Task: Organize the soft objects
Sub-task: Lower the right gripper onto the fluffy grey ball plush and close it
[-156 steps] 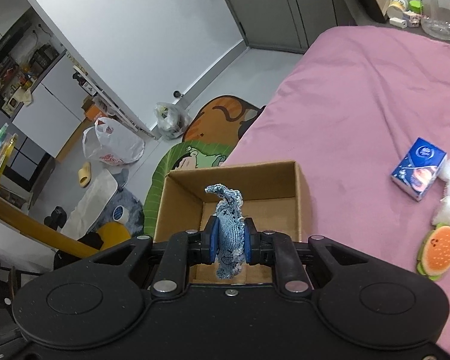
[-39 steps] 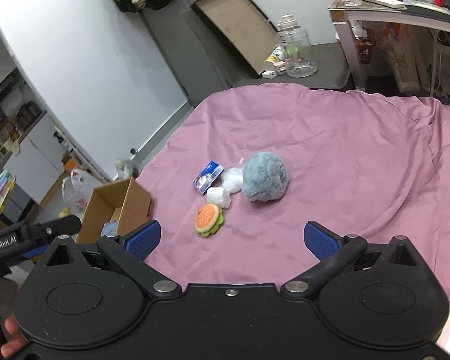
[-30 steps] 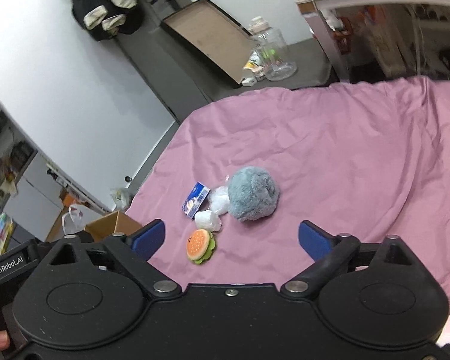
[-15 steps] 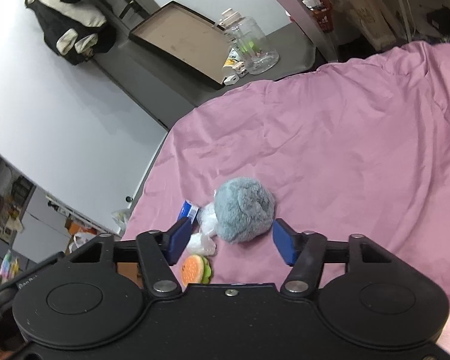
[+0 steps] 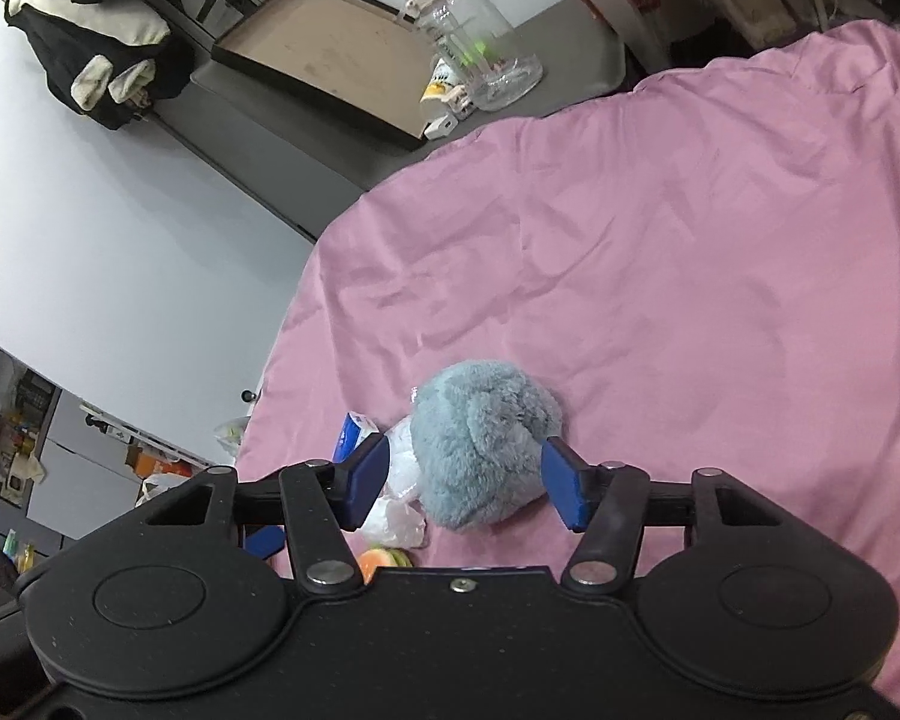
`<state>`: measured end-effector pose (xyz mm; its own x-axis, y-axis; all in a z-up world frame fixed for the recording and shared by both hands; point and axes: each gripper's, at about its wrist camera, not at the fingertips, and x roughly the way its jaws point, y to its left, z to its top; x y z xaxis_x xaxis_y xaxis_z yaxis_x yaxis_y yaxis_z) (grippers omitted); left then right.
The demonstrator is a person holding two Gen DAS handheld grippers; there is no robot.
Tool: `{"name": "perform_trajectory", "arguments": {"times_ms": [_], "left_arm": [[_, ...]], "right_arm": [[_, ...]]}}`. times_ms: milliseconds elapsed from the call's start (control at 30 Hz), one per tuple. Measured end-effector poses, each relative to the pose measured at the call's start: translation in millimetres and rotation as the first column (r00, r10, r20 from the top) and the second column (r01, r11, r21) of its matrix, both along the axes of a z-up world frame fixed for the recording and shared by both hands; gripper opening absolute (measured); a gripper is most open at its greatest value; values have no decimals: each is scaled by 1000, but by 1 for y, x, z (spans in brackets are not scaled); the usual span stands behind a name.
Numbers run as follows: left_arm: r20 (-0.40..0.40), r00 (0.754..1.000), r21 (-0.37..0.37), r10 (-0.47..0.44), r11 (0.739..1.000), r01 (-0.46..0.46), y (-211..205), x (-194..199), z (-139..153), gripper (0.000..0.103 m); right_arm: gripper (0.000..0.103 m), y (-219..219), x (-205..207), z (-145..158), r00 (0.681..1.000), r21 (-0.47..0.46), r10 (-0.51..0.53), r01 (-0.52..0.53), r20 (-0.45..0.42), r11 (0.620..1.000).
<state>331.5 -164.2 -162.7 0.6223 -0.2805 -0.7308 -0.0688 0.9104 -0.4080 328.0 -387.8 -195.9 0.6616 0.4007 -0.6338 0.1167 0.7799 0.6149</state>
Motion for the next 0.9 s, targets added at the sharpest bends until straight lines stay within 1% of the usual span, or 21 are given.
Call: {"name": "perform_trajectory", "arguments": {"times_ms": [67, 100, 233, 400, 467, 567, 600, 667, 700, 733, 767, 800, 833, 900], "left_arm": [[0, 1000, -19, -2, 1000, 2, 1, 7, -7, 56], [1, 1000, -28, -2, 1000, 2, 2, 10, -11, 56], [-24, 1000, -78, -1, 997, -1, 6, 23, -30, 56], [-35, 999, -111, -25, 994, 21, 4, 38, -47, 55], [-45, 999, -139, -31, 990, 24, 4, 43, -53, 55], [-54, 998, -154, -40, 988, 32, 0, 51, -59, 55], [-57, 997, -163, -46, 986, 36, -1, 52, -61, 52], [-64, 996, -177, -61, 983, 49, -5, 55, -67, 48], [-67, 995, -188, -70, 981, 57, -7, 56, -70, 43], [-71, 995, -206, -74, 977, 58, -8, 56, -73, 38], [-72, 995, -227, -75, 972, 57, -9, 57, -75, 36], [-70, 995, -242, -78, 969, 59, -11, 57, -76, 31], [-66, 994, -249, -83, 966, 65, -12, 57, -76, 29], [-58, 995, -249, -84, 966, 67, -16, 56, -74, 29]], "right_arm": [[57, 4, 6, -3, 1000, -4, 12, -12, 15, 1000], [57, 5, 10, -6, 1000, -4, 13, -13, 13, 1000], [50, 7, 21, -18, 1000, 14, 8, -8, -11, 1000], [48, 7, 31, -32, 1000, 16, 2, -1, -22, 1000], [42, 8, 33, -36, 1000, 20, 1, 0, -29, 1000], [36, 7, 36, -43, 999, 38, 0, 2, -46, 999], [35, 7, 37, -44, 999, 43, 1, 1, -46, 999], [31, 9, 39, -46, 998, 21, 5, -3, -55, 1000], [29, 10, 39, -48, 998, 7, 1, 0, -64, 1000], [24, 9, 39, -50, 998, 12, -4, 5, -66, 1000], [22, 9, 39, -50, 998, 20, -9, 10, -66, 1000], [21, 8, 38, -50, 998, 18, -15, 16, -65, 1000], [19, 7, 38, -50, 998, 16, -18, 19, -65, 1000], [18, 7, 37, -47, 998, 7, -18, 19, -62, 1000]]}}
